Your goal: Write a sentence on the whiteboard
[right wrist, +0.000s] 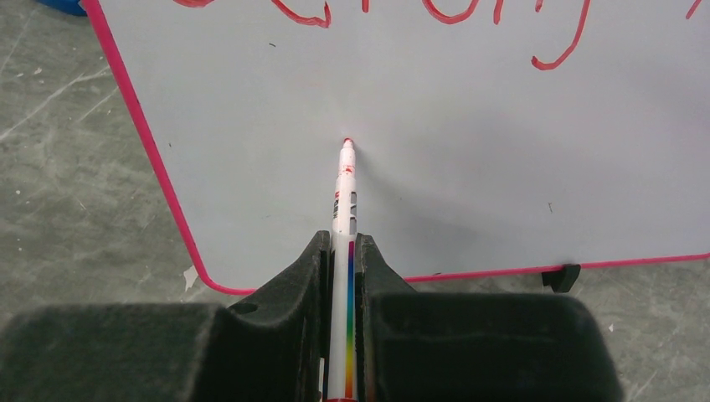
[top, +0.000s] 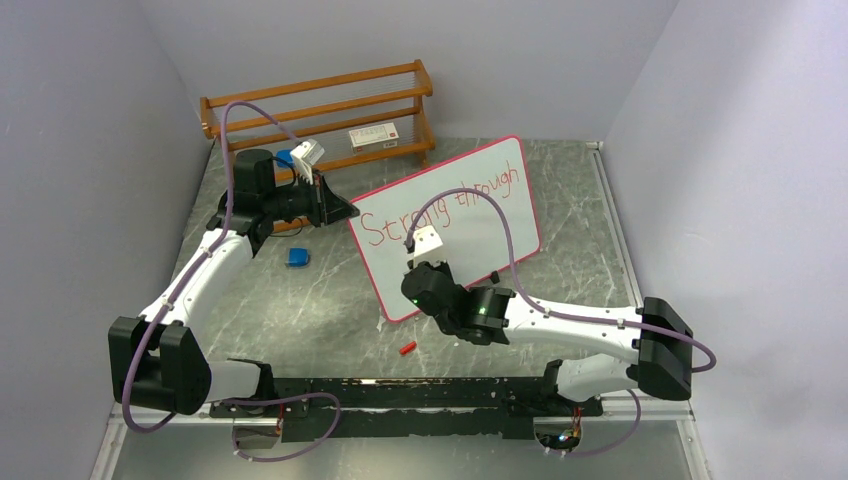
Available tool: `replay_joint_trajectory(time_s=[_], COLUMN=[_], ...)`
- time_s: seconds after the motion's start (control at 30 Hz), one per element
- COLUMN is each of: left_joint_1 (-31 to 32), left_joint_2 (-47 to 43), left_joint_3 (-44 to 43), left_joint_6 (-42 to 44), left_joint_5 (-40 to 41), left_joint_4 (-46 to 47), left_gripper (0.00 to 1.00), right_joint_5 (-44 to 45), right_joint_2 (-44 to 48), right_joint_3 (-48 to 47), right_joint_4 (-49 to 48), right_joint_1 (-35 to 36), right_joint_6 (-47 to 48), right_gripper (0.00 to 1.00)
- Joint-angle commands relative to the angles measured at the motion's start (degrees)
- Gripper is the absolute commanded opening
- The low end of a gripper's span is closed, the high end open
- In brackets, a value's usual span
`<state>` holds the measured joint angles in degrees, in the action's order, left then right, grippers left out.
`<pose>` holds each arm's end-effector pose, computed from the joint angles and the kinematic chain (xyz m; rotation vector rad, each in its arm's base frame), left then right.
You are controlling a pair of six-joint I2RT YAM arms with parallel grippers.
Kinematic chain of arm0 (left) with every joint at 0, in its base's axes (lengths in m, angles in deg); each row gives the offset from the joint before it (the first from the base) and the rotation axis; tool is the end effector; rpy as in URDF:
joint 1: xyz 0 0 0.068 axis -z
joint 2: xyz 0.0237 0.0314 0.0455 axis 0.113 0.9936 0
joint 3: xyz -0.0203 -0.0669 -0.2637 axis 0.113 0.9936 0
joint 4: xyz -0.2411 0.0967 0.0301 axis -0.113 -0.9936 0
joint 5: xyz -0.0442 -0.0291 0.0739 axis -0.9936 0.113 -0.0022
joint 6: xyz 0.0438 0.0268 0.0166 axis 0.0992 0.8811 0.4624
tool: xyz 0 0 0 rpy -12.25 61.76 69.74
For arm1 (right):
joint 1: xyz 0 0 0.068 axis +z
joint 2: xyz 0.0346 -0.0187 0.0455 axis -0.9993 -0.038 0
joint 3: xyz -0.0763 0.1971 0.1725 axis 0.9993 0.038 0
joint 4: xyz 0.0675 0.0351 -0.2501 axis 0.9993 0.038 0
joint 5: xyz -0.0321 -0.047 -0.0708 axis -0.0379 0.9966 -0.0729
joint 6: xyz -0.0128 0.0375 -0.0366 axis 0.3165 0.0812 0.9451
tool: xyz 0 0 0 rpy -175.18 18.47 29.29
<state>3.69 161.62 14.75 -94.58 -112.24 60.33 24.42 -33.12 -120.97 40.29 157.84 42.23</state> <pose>0.2786 -0.0776 0.3111 0.5500 1.9419 -1.1062 0.1164 0.2492 0.2634 -0.4875 1.9842 0.1370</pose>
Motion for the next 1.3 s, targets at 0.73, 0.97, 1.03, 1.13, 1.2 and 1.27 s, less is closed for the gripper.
replay_joint_trajectory(time_s=[0.73, 0.97, 1.03, 1.13, 1.2, 1.27], left_joint_1=[0.9, 0.9, 0.9, 0.9, 0.9, 0.9], left_joint_2=[1.32, 1.4, 1.48, 1.42, 1.42, 1.34], left_joint_3=[1.03, 1.03, 0.94, 0.94, 0.94, 0.94], left_joint_6=[3.29, 3.42, 3.43, 3.46, 3.38, 3.38], left_joint_5=[6.01, 6.01, 5.99, 6.05, 5.99, 6.01], left_joint_4=[-4.76, -4.78, -4.85, -4.87, -4.81, -4.78], left_gripper=[0.05, 0.05, 0.05, 0.05, 0.05, 0.05], right_joint_5=[-1.67, -0.6, -0.51, -0.89, -0.83, -0.64], right_joint_2=[1.67, 0.84, 1.08, 1.84, 2.17, 2.13], right_joint_3=[0.45, 0.57, 0.73, 1.03, 1.18, 1.19], right_joint_4=[0.95, 0.13, 0.09, 0.43, 0.7, 0.97], right_joint_1=[-0.79, -0.85, -0.79, -0.85, -0.88, -0.95], right_joint_6=[-3.73, -3.93, -3.96, -3.98, -4.05, -3.9], right_gripper=[0.0, 0.0, 0.0, 0.0, 0.0, 0.0])
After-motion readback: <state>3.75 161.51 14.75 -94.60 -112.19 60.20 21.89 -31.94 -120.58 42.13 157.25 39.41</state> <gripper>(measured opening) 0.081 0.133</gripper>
